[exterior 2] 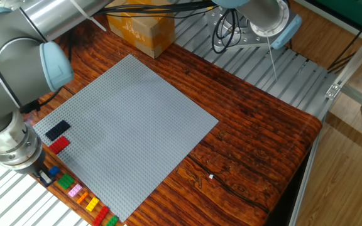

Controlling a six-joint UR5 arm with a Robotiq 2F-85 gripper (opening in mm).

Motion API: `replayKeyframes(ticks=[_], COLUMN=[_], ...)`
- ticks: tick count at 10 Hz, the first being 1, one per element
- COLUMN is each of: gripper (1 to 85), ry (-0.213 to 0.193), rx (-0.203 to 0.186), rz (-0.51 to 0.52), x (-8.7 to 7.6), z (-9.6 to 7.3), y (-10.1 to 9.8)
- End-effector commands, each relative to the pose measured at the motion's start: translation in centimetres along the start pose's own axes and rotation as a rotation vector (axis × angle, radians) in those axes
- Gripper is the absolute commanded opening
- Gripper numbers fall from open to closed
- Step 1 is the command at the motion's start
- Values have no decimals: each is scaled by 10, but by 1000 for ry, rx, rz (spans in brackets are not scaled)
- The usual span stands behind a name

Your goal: Build with small Lego blocks

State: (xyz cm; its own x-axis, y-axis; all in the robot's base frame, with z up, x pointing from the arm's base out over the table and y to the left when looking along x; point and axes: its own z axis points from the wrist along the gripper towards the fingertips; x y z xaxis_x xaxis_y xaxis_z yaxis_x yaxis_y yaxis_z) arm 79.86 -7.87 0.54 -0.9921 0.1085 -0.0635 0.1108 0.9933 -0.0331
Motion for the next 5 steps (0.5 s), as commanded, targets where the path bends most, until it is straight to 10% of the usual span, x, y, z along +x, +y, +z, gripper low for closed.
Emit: replayKeyframes(ticks=[1, 5], gripper=[10, 10], ry=[3, 25], rx=[6, 41], rz=[22, 66], x=[1, 14], z=[-5, -16], y=[-5, -11])
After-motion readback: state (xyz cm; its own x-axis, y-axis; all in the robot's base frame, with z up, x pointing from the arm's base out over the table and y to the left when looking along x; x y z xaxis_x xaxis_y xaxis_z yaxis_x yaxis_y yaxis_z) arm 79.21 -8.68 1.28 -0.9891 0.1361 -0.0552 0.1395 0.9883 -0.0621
